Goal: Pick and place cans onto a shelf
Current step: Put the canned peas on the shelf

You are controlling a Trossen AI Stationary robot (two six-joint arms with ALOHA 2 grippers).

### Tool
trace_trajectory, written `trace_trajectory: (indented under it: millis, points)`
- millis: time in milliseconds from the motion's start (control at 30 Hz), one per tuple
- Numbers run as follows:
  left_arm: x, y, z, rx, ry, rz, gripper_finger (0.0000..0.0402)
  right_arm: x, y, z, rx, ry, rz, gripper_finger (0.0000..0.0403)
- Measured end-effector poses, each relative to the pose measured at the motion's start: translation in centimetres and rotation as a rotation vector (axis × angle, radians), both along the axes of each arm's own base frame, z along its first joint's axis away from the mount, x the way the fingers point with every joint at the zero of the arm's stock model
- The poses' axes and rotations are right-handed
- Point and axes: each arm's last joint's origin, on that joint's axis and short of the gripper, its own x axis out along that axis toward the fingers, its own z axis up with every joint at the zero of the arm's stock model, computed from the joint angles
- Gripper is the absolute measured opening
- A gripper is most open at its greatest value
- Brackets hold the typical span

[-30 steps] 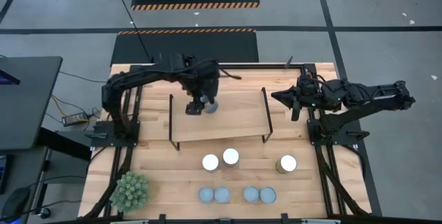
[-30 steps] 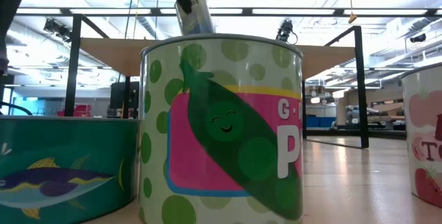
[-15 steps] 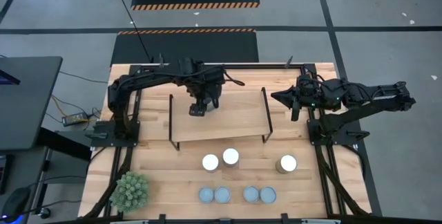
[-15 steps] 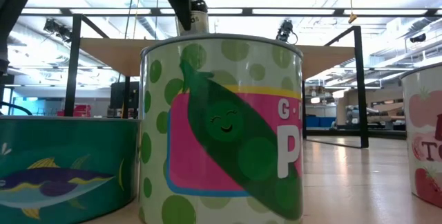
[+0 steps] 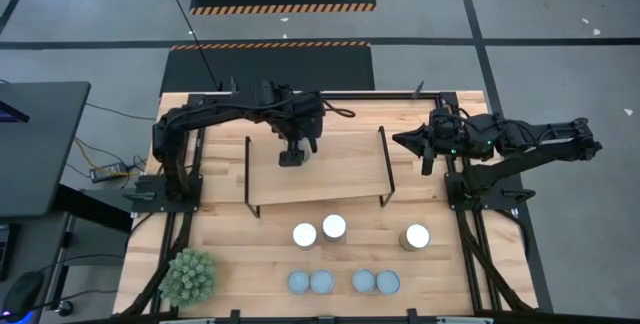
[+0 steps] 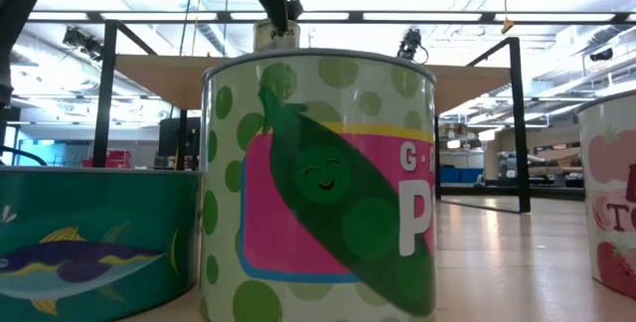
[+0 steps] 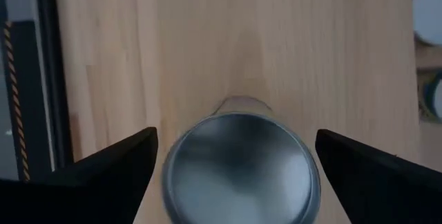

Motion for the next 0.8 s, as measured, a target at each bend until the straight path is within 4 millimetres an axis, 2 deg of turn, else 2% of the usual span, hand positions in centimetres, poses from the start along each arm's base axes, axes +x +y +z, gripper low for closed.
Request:
trace_trajectory:
  millis: [233, 467, 633, 800]
  points:
    - [-1.1, -0.2, 3.6, 0.016, -0.145, 0.024, 0.0399, 0.0, 0.0, -0.1, 0.009, 0.003, -0.001, 0.0009]
    - [-4.4, 0.2, 6.2, 0.016, -0.187, 0.07, 0.04, 0.0, 0.0, -0.1, 0.02, 0.006, 0.011, 0.0009]
    - [-7.0, 1.2, 6.2, 0.008, -0.12, 0.125, 0.04, 0.0, 0.0, -0.1, 0.019, 0.008, 0.011, 0.0009]
    - [-8.1, 1.9, 4.1, -0.031, -0.062, 0.15, 0.0393, 0.0, 0.0, -0.2, 0.019, 0.011, 0.01, 0.0009]
